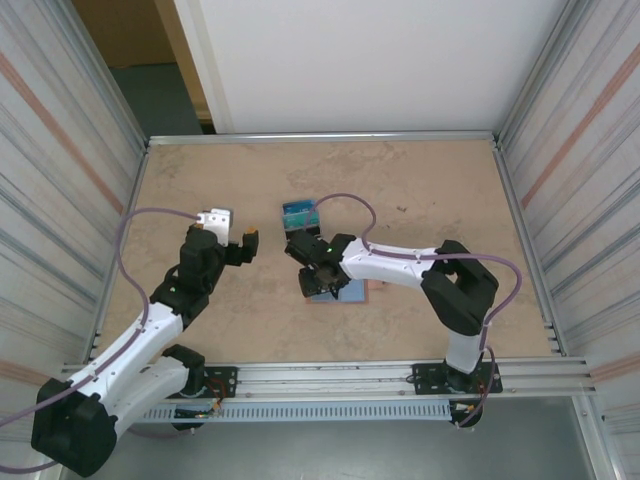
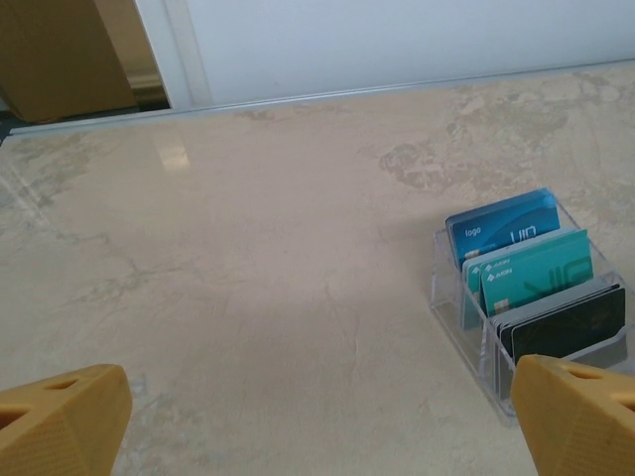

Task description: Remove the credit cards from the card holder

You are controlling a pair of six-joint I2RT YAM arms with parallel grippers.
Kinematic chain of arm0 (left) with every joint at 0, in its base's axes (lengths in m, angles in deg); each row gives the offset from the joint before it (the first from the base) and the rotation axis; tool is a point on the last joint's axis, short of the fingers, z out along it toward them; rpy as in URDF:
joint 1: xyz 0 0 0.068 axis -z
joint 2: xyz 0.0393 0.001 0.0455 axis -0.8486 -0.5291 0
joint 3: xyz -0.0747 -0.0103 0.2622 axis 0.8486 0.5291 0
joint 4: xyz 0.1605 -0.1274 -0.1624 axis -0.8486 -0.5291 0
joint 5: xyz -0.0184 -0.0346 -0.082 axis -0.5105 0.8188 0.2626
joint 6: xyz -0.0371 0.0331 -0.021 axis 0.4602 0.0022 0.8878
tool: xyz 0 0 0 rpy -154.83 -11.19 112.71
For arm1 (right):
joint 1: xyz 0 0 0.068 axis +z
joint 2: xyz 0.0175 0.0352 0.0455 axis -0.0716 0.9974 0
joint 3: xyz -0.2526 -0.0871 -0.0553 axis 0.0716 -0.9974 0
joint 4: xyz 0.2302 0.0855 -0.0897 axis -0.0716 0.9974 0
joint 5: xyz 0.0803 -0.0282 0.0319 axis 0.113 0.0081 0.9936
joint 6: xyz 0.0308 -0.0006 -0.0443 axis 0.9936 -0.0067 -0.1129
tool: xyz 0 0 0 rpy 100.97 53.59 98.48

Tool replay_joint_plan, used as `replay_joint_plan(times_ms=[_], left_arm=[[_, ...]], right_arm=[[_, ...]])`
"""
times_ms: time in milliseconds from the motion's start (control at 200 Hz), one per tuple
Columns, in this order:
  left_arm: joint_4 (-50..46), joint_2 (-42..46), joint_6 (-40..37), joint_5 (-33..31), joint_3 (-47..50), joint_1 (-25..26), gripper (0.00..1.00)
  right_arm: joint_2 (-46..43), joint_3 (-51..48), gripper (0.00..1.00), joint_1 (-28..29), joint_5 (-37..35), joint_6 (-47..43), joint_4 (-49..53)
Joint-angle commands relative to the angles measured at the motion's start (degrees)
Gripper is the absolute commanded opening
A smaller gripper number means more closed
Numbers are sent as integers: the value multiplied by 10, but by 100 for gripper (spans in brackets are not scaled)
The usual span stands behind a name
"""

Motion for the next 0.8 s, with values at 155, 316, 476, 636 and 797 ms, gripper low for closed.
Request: replay_joint_plan(times_ms=[155, 316, 476, 636, 797], left_arm=[[-9, -8, 22, -11, 8, -1, 99], [-11, -12, 26, -9, 8, -1, 99], [-11, -13, 27, -7, 8, -1, 99], [-11, -11, 27, -5, 7, -2, 99], [-12, -11, 26, -2, 5, -1, 99]], right_arm=[[36, 28, 53, 3, -7, -8, 25], [50, 35, 53, 2, -5, -9, 26], [58, 35, 55, 2, -7, -10, 32], [63, 27, 53, 1, -16, -6, 36], [68, 22, 52, -1, -30, -1, 45]])
